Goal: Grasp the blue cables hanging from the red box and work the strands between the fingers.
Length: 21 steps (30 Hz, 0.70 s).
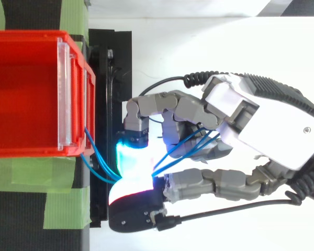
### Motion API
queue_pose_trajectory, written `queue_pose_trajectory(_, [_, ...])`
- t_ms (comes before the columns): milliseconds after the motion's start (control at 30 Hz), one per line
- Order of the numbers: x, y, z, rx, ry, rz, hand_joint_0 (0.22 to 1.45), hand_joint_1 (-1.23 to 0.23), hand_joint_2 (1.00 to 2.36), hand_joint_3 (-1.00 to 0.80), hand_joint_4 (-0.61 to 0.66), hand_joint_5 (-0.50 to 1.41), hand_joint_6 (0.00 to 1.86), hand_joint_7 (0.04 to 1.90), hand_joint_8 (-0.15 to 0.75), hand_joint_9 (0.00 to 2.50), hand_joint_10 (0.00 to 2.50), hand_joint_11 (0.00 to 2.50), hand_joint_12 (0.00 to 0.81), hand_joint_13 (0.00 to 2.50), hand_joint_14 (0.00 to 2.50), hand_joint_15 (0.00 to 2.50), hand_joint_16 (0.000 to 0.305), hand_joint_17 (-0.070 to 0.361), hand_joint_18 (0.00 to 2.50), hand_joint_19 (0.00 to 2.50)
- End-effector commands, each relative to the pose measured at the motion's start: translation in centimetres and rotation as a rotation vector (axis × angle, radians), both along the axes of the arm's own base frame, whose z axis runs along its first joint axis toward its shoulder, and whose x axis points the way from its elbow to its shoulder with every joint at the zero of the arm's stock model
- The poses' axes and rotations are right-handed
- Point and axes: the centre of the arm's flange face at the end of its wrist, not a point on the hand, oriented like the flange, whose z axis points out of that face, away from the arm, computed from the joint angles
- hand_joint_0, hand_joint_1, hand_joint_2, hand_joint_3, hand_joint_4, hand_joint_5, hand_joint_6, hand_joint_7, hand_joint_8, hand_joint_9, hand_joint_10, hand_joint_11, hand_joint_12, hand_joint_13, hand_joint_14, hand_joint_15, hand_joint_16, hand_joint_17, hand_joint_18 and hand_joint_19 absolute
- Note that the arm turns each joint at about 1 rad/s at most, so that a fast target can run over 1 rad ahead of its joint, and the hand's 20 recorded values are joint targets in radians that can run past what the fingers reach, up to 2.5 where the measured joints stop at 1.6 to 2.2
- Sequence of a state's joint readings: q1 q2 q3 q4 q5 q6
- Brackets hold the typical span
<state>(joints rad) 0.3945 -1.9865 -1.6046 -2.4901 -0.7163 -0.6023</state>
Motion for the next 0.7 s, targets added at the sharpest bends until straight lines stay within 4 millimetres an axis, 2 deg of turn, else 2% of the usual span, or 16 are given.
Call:
queue_pose_trajectory(0, [-0.07, -0.05, -0.07, 0.002, 0.006, 0.001, 1.08, -0.82, 1.01, -0.09, 0.18, -0.07, 1.48, 1.05, 0.376, 0.67, 2.50, 2.46, 0.418, 1.00, 2.50, 1.32, 0.045, 0.102, 1.37, 1.28])
queue_pose_trajectory(33, [-0.07, -0.05, -0.07, 0.003, 0.005, 0.001, 1.02, -0.82, 1.01, -0.18, 0.18, -0.11, 1.51, 1.05, 0.376, 0.67, 2.50, 2.46, 0.418, 1.00, 2.50, 1.32, 0.045, 0.102, 1.37, 1.28])
queue_pose_trajectory(67, [-0.07, -0.05, -0.07, 0.006, 0.003, 0.001, 0.91, -0.82, 1.01, -0.52, 0.19, -0.15, 1.52, 1.10, 0.376, 0.67, 2.50, 2.46, 0.418, 1.00, 2.50, 1.32, 0.045, 0.102, 1.37, 1.28])
queue_pose_trajectory(133, [-0.07, -0.05, -0.07, 0.006, 0.003, 0.001, 0.94, -0.83, 1.01, -0.73, 0.15, -0.11, 1.60, 1.09, 0.376, 0.67, 2.50, 2.46, 0.418, 1.00, 2.50, 1.32, 0.045, 0.102, 1.37, 1.28])
queue_pose_trajectory(167, [-0.07, 0.05, -0.07, 0.006, 0.003, 0.003, 1.05, -0.82, 1.01, -0.59, -0.02, -0.11, 1.62, 1.27, 0.376, 0.67, 2.50, 2.46, 0.418, 1.00, 2.50, 1.32, 0.045, 0.102, 1.37, 1.28])
queue_pose_trajectory(200, [-0.07, 0.05, -0.07, 0.006, 0.003, 0.003, 1.15, -0.81, 1.02, -0.24, -0.12, -0.10, 1.64, 1.44, 0.376, 0.67, 2.50, 2.46, 0.418, 1.00, 2.50, 1.32, 0.045, 0.102, 1.37, 1.28])
queue_pose_trajectory(233, [-0.07, -0.05, -0.07, 0.006, 0.003, 0.001, 1.27, -0.79, 1.01, -0.12, -0.12, -0.03, 1.62, 1.48, 0.376, 0.67, 2.50, 2.46, 0.418, 1.00, 2.50, 1.32, 0.045, 0.102, 1.37, 1.28])
queue_pose_trajectory(267, [-0.05, -0.04, -0.06, 0.006, 0.002, 0.001, 1.37, -0.72, 1.01, -0.09, -0.13, 0.09, 1.55, 1.53, 0.376, 0.67, 2.50, 2.46, 0.418, 1.00, 2.50, 1.32, 0.045, 0.102, 1.37, 1.28])
queue_pose_trajectory(333, [-0.05, -0.04, -0.06, 0.006, 0.002, 0.001, 1.38, -0.71, 1.01, -0.09, -0.10, 0.13, 1.49, 1.50, 0.376, 0.67, 2.50, 2.46, 0.418, 1.00, 2.50, 1.32, 0.045, 0.102, 1.37, 1.28])
queue_pose_trajectory(367, [-0.05, -0.04, -0.06, 0.006, 0.002, 0.001, 1.39, -0.70, 1.01, -0.15, 0.00, 0.24, 1.27, 1.39, 0.376, 0.67, 2.50, 2.46, 0.418, 1.00, 2.50, 1.32, 0.045, 0.102, 1.37, 1.28])
queue_pose_trajectory(400, [-0.07, -0.05, -0.07, 0.006, 0.003, 0.001, 1.36, -0.69, 1.01, -0.17, 0.08, 0.58, 0.47, 1.53, 0.376, 0.67, 2.50, 2.46, 0.418, 1.00, 2.50, 1.32, 0.045, 0.102, 1.37, 1.28])
queue_pose_trajectory(467, [-0.07, -0.05, -0.07, 0.006, 0.003, 0.001, 1.27, -0.74, 1.01, -0.16, 0.21, 0.68, 0.01, 1.50, 0.376, 0.67, 2.50, 2.46, 0.418, 1.00, 2.50, 1.32, 0.045, 0.102, 1.37, 1.28])
queue_pose_trajectory(500, [-0.10, -0.06, -0.14, 0.005, 0.005, 0.001, 1.20, -0.75, 1.00, -0.10, 0.30, 0.70, 0.02, 1.27, 0.376, 0.67, 2.50, 2.46, 0.418, 1.00, 2.50, 1.32, 0.045, 0.102, 1.37, 1.28])
queue_pose_trajectory(567, [-0.11, 0.04, -0.14, 0.005, 0.005, 0.003, 1.05, -0.69, 1.23, -0.09, 0.40, 0.68, 0.02, 1.08, 0.376, 0.67, 2.50, 2.46, 0.418, 1.00, 2.50, 1.32, 0.045, 0.102, 1.37, 1.28])
queue_pose_trajectory(600, [-0.08, -0.05, -0.08, 0.005, 0.005, 0.001, 0.97, -0.64, 1.38, -0.13, 0.43, 0.66, 0.02, 1.02, 0.376, 0.67, 2.50, 2.46, 0.418, 1.00, 2.50, 1.32, 0.045, 0.102, 1.37, 1.28])
queue_pose_trajectory(667, [-0.09, -0.06, -0.10, 0.006, 0.006, 0.001, 0.93, -0.62, 1.43, -0.18, 0.38, 0.64, 0.02, 1.03, 0.376, 0.67, 2.50, 2.46, 0.418, 1.00, 2.50, 1.32, 0.045, 0.102, 1.37, 1.28])
